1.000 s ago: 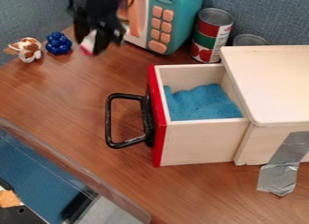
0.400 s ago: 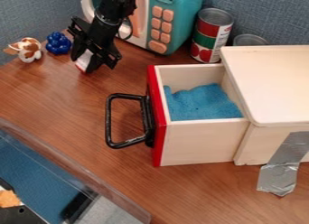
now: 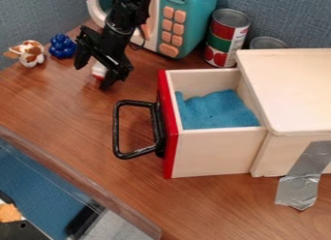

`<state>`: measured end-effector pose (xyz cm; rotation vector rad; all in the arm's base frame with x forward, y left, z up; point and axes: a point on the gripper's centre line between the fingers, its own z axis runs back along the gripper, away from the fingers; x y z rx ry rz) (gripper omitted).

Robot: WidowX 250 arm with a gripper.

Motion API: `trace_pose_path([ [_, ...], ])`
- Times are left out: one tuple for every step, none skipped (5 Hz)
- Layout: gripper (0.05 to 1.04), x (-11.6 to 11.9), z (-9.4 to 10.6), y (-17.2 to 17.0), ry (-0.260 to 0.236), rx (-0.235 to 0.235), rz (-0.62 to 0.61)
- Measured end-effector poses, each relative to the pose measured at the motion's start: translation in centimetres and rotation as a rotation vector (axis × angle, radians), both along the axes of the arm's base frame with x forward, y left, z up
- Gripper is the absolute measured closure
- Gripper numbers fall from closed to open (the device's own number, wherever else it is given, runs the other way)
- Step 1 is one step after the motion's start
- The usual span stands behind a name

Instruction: Put the sushi near the grapes

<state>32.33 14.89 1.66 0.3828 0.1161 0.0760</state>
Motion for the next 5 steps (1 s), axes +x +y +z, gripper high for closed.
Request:
trace_pose_path([
  [0.079, 0.3, 2.0, -0.8, -0.056, -0.047, 0.009],
  [0.083, 0.2, 4.8, -1.7, -0.188, -0.251, 0.028],
  [0.083, -0.9, 7.5, -1.1, -0.319, -0.385, 0.051],
  [0.083, -2.0, 9.4, -2.1, -0.362, -0.412, -0.028],
  [0.083, -4.0, 10.6, -2.0, -0.373, -0.378, -0.082],
])
